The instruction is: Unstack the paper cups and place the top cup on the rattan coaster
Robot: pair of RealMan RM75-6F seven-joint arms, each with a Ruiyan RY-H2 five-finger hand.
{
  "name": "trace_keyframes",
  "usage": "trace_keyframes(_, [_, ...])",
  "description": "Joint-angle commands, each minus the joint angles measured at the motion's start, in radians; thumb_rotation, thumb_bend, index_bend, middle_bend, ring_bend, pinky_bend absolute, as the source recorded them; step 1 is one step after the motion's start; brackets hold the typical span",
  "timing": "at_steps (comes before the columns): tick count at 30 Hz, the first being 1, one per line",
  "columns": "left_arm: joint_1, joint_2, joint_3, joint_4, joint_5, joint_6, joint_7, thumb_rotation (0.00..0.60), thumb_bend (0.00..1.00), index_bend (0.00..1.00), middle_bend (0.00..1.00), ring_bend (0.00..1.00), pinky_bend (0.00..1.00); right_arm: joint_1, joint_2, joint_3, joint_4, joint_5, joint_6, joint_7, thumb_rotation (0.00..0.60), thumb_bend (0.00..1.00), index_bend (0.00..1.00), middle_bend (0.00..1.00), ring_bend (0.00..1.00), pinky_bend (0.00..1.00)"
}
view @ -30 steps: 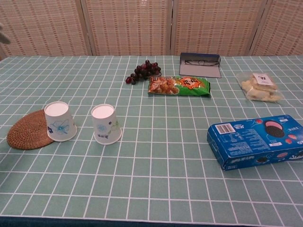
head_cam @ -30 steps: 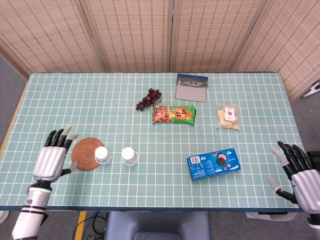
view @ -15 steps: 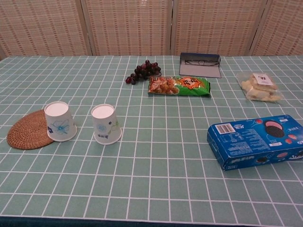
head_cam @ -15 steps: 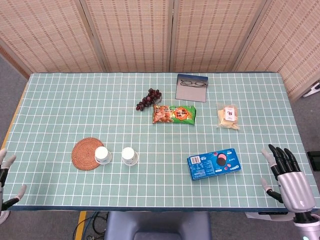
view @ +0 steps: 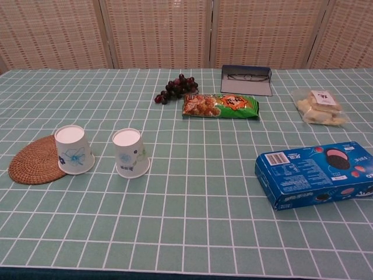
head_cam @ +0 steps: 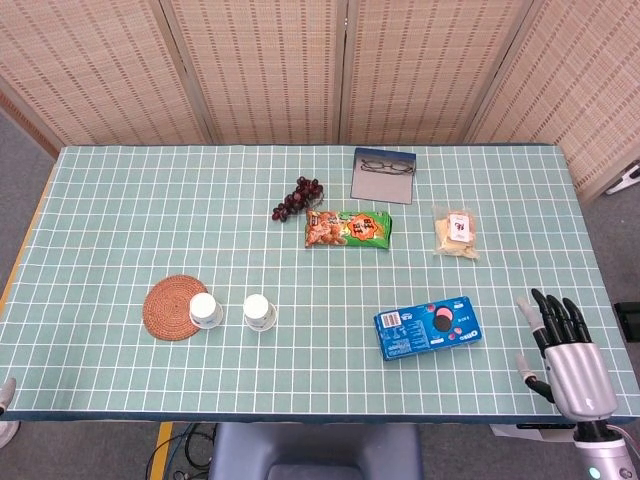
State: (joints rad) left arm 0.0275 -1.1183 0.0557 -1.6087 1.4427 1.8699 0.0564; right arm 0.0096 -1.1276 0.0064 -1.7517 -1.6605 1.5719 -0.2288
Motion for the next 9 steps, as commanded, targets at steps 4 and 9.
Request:
trace_keyframes(4, [0.001, -0.02, -0.008, 0.0, 0.06, -0.018, 0.076, 0.6, 0.3, 0.09, 0.0, 0.0, 0.0, -0.023, 0.024, -0.008, -0.001, -0.027, 0.05, 0.04, 0.6, 0.34, 0.06, 0.0, 0.0, 0.0])
trace_keyframes(9, [0.006, -0.029, -0.022, -0.001, 0.071, -0.031, 0.105, 0.6, 0.3, 0.09, 0.0, 0.0, 0.0, -0.026, 0.029, -0.012, 0.003, -0.034, 0.052, 0.047, 0.6, 0.34, 0.06, 0.0, 0.0, 0.0])
